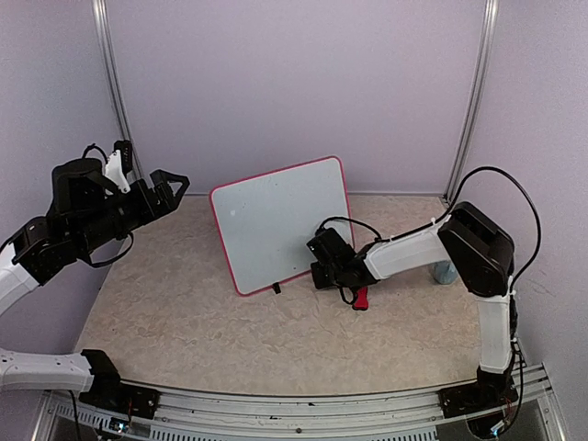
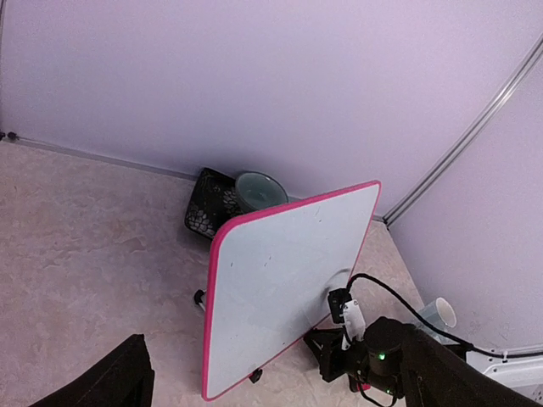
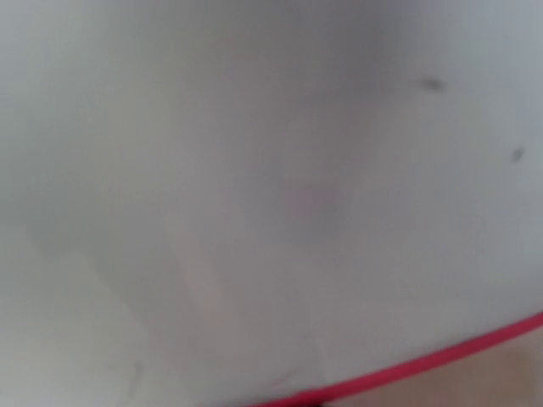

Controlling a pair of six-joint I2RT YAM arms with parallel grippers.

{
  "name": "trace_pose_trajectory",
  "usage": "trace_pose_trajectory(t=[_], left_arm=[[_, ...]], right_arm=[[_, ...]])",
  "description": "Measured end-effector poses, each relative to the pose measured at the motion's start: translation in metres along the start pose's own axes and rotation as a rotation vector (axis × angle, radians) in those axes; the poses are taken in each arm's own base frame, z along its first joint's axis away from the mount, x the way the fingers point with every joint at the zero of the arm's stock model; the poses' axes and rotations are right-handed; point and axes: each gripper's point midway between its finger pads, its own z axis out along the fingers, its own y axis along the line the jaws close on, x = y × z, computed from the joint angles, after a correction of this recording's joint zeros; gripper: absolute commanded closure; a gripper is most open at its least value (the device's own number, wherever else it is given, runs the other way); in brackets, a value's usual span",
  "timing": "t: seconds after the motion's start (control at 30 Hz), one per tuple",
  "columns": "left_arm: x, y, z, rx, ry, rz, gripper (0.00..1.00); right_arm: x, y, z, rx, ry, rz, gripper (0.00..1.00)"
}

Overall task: Erase the whiteboard
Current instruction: Rotate the whiteboard at the center of the board, then reset both arms

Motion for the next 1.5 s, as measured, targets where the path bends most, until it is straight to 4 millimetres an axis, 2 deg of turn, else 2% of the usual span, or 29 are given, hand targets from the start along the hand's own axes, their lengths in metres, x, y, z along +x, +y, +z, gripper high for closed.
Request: trace_pose_trajectory(t=[0.3, 0.5, 0.63, 0.73, 0.9, 0.97, 1.1, 1.17, 1.23, 1.3, 1.37, 1.5], left_arm=[[-0.014, 0.014, -0.011, -0.07, -0.068, -0.03, 0.01], [-0.016, 0.017, -0.012, -0.08, -0.08, -0.037, 0.01], [-0.015, 0.017, -0.012, -0.083, -0.078, -0.036, 0.01], [-0.014, 0.017, -0.012, -0.084, -0.077, -0.035, 0.01], [-0.01, 0.019, -0.009, -0.089, -0.069, -0.031, 0.01], [-0.005, 0.022, -0.007, -0.097, -0.058, -0.023, 0.01], [0.011, 0.031, -0.001, -0.12, -0.026, 0.004, 0.01], [0.018, 0.035, 0.001, -0.129, -0.012, 0.016, 0.01], [0.028, 0.041, 0.004, -0.142, 0.007, 0.036, 0.01], [0.039, 0.047, 0.007, -0.155, 0.027, 0.058, 0.01], [0.048, 0.053, 0.01, -0.162, 0.041, 0.081, 0.01], [0.061, 0.063, 0.009, -0.171, 0.057, 0.134, 0.01]], right_arm=[[-0.005, 0.047, 0.004, 0.107, -0.029, 0.154, 1.0], [-0.004, 0.065, 0.004, 0.115, -0.049, 0.193, 0.86], [-0.003, 0.068, 0.003, 0.105, -0.046, 0.202, 0.73], [-0.002, 0.071, 0.002, 0.079, -0.048, 0.204, 0.55], [0.01, 0.082, -0.014, -0.027, -0.019, 0.167, 0.27], [0.017, 0.084, -0.023, -0.06, -0.011, 0.145, 0.21], [0.042, 0.081, -0.051, -0.143, 0.017, 0.057, 0.07], [0.05, 0.075, -0.067, -0.174, 0.027, 0.02, 0.06], [0.049, 0.068, -0.089, -0.207, 0.017, -0.014, 0.05], [0.031, 0.062, -0.115, -0.237, -0.035, -0.031, 0.0], [0.008, 0.054, -0.142, -0.259, -0.11, -0.033, 0.0], [-0.039, 0.019, -0.203, -0.267, -0.283, -0.023, 0.0]])
